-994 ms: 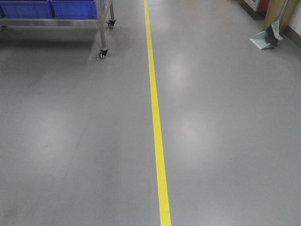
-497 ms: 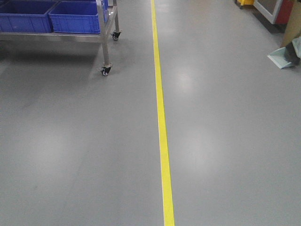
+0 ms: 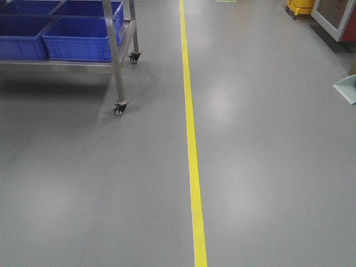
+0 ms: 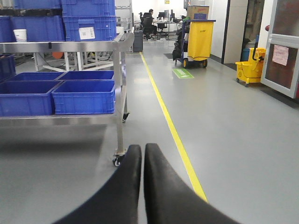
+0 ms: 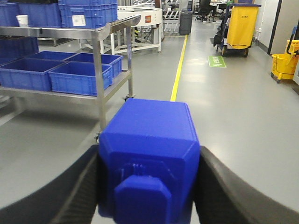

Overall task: Pour parts from conveyor to right shelf
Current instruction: 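Drive along the yellow floor line past the bin carts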

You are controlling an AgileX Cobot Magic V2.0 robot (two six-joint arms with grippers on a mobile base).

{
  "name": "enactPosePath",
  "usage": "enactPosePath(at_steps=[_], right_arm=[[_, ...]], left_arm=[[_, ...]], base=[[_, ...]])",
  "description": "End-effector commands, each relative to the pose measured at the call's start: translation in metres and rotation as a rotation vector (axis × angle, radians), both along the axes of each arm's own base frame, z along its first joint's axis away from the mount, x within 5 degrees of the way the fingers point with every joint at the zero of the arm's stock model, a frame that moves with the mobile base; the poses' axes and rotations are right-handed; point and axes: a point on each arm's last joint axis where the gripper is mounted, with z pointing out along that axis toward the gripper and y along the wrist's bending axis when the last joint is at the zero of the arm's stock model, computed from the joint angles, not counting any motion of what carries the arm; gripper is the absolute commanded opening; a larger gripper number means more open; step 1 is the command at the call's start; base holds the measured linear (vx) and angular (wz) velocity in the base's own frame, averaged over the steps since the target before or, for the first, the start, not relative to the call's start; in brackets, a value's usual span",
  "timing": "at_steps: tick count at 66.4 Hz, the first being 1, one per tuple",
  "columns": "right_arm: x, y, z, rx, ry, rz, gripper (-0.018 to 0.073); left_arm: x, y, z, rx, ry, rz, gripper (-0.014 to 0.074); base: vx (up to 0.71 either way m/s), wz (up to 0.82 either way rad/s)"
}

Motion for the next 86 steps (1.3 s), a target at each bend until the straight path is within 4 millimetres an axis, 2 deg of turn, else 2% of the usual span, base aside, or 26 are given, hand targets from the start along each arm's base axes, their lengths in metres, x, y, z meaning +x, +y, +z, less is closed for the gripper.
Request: enactPosePath(at_steps=[1,50,86], right_arm=[[-0.0004,0.0002,0.0153,-0.005,-0.094,0.001,-0.0005],[-0.0005,0.0002,0.0152,-0.004,-0.093,0.002,-0.0005],[-0.0005,0.0002,0.0152,-0.004,-0.093,0.002,-0.0005]], left_arm=[[-0.0021,-0.0004,0.0144,-0.019,-0.110,-0.008,-0.0006],[-0.0021,-0.0004,0.0144,-0.019,-0.110,-0.008,-0.0006],[-0.0021,-0.0004,0.0144,-0.019,-0.110,-0.008,-0.0006]], base=[[0.73,-0.07],[0.68,0.04],[0.55,0.12]])
